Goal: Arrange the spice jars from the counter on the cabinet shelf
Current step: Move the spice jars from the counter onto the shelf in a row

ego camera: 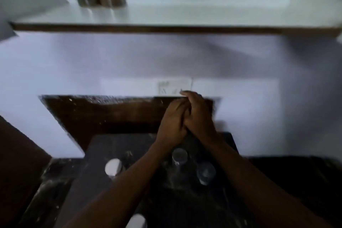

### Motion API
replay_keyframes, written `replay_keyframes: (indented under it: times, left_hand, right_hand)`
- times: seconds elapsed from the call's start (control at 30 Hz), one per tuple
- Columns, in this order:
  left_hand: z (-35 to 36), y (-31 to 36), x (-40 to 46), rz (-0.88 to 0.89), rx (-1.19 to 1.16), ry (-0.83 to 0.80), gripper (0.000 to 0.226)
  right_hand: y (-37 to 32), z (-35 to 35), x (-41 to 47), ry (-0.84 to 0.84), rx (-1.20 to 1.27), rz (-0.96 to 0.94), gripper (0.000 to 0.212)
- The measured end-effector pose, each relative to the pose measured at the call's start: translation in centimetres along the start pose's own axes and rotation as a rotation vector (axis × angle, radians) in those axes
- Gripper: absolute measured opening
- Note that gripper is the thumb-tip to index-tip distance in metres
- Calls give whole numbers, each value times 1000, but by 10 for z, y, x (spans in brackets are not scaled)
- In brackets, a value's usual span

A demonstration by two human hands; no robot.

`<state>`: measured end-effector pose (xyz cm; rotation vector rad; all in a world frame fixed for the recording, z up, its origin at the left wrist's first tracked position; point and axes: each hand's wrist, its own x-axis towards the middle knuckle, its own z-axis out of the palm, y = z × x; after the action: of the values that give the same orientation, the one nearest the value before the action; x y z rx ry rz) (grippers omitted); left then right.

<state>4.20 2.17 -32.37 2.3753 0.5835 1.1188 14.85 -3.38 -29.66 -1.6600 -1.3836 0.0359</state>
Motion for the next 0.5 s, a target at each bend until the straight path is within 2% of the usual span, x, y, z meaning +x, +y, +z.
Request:
replay_keyframes:
  times: [0.13,0.27,0.33,0.4,0.5]
  left_hand:
    - [91,0,-79,-181,-88,-380,67]
    - [161,3,-143,-266,-92,-692,67]
    - [180,1,-161,-291,-66,-755,65]
    - [191,-6,-168,-309,3,-752,68]
    - [204,-15,-170,-359,160,-806,93]
  right_hand:
    - [82,-6,-109,-212,-58,375,58]
    - [129,-9,-194,-361,-130,649,68]
    - [143,-7,-219,-400,-124,712,71]
    - [156,-2,-230,-396,-132,751,69]
    - [171,9,-234,-395,-128,809,72]
